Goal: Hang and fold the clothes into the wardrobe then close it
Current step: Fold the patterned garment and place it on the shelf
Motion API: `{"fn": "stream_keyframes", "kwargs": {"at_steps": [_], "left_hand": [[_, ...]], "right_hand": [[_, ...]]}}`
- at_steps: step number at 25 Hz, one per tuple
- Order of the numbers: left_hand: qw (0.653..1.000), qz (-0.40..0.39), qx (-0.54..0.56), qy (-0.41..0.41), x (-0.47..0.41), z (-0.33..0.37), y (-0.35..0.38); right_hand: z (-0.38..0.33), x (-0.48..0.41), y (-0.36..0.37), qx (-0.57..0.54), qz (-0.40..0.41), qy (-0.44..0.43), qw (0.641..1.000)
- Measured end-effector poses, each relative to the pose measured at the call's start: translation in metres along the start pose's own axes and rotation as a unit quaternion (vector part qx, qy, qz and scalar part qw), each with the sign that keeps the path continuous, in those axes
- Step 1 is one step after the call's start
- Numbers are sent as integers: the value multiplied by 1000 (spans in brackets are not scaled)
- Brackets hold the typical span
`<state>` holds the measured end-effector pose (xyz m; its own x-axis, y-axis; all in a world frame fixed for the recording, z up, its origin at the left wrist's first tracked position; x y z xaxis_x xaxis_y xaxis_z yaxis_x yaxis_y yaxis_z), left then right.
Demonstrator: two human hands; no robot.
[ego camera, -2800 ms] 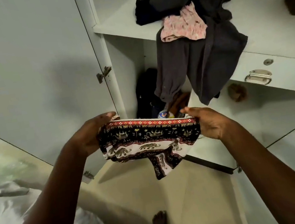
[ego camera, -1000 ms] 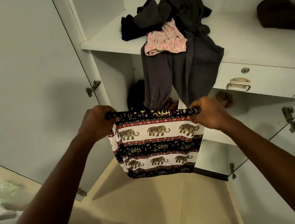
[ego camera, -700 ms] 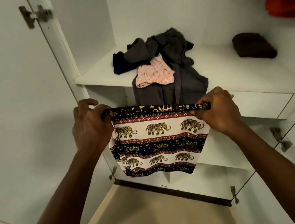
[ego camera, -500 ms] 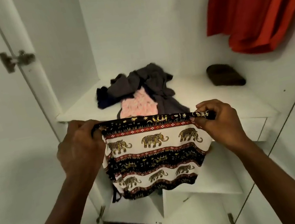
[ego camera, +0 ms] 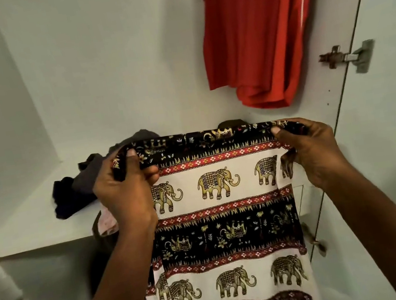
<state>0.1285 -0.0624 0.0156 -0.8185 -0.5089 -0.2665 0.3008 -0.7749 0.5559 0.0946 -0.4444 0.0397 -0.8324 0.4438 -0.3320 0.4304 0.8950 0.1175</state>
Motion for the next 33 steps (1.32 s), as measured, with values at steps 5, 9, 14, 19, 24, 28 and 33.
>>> {"fn": "stream_keyframes", "kwargs": {"at_steps": [5, 9, 14, 19, 24, 28, 33], "left_hand": [[997, -64, -38, 10, -72, -70, 90], [997, -38, -63, 16, -129, -135, 138], [993, 19, -113, -14, -186, -215, 161], [980, 25, -188, -57, -228, -263, 169], [972, -27, -176, -151, -258, -297, 192], [977, -12, -156, -146, -266, -284, 204], [979, -59, -125, -147, -239, -261, 186]], "right_hand": [[46, -122, -16, 38, 10, 18, 999], [94, -225, -7, 62, 32, 22, 997], [178, -320, 14, 143, 31, 78, 986], [214, -372, 45, 222, -103, 109, 963], [231, -400, 58, 153, -103, 191, 964], [217, -403, 67, 97, -120, 151, 976], [179, -356, 48, 134, -94, 122, 979]]}}
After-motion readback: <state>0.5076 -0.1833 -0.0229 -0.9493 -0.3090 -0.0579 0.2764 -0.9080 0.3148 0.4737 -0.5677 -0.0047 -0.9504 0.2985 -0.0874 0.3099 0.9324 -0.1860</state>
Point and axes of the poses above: each hand's wrist, its own x-axis away from the middle knuckle, its own y-axis out of the palm, z = x × y, the point moved 10 cm from there along -x, towards the middle knuckle, and after that the axes turned 3 degrees about x, right-handed, at the moved point
